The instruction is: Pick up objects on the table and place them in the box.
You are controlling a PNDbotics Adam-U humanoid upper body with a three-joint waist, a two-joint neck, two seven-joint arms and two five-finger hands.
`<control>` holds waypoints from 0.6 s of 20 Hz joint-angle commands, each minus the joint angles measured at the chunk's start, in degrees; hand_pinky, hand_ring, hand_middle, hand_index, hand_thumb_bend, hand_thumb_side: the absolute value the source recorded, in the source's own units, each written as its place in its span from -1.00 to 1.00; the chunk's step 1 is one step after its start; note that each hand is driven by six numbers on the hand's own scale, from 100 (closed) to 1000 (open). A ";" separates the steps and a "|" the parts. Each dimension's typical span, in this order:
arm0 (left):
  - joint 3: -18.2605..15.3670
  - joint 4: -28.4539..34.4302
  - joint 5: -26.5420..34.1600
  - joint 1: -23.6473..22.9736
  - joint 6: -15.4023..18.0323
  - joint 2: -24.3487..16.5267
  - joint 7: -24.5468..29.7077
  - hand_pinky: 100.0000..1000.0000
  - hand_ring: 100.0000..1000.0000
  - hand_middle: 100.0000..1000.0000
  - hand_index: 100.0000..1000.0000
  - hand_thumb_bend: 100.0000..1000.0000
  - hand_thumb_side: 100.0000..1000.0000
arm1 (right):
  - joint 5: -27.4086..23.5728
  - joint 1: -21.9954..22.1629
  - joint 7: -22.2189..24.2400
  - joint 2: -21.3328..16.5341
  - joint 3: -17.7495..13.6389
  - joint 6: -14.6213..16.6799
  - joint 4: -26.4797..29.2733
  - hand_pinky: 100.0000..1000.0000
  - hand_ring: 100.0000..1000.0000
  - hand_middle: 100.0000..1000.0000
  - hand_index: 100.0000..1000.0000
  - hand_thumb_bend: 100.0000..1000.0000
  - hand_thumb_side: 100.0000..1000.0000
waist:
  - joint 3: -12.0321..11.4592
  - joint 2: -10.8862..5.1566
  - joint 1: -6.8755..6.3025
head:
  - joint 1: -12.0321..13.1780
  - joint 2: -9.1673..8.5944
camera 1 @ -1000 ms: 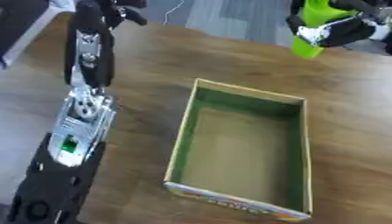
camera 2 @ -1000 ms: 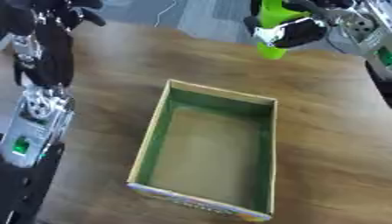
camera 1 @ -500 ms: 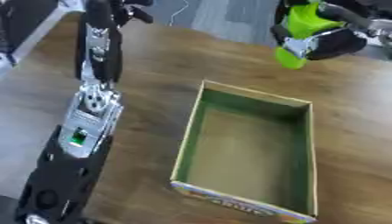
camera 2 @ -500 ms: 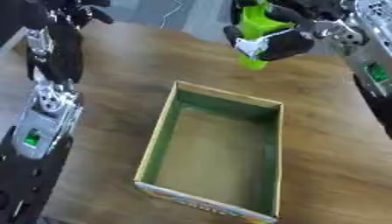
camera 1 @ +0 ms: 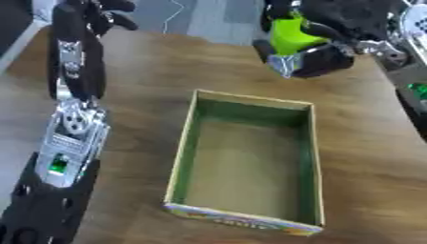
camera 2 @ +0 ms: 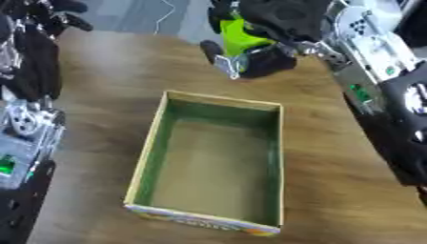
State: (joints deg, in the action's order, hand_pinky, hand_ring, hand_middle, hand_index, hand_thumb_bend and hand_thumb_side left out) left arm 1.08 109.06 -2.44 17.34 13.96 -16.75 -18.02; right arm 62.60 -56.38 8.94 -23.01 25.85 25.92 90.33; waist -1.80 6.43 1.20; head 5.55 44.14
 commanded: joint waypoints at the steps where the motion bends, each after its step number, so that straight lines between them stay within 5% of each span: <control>1: -0.72 1.52 -0.19 0.24 -0.14 -0.42 -0.12 -0.19 0.13 0.18 0.35 0.06 0.94 | 0.98 -0.37 -0.52 -0.14 0.02 0.36 0.46 -1.00 -0.93 -0.64 -0.78 -1.00 0.65 | 0.21 -0.66 -0.38 | -0.46 -0.02; 12: -0.83 1.70 -0.37 -0.04 -0.38 -0.71 -0.03 -0.19 0.13 0.18 0.35 0.07 0.94 | 0.25 0.22 1.09 -0.97 2.05 0.46 2.63 -1.00 -0.92 -0.63 -0.78 -1.00 0.63 | 0.82 -0.86 -0.57 | 0.17 -0.02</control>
State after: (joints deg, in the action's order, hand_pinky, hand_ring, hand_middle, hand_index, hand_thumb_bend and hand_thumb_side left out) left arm 0.74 109.60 -2.51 17.04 13.72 -16.72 -17.94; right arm 63.26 -55.43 9.71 -22.87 28.15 26.37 91.56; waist -1.12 6.44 0.88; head 5.57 44.14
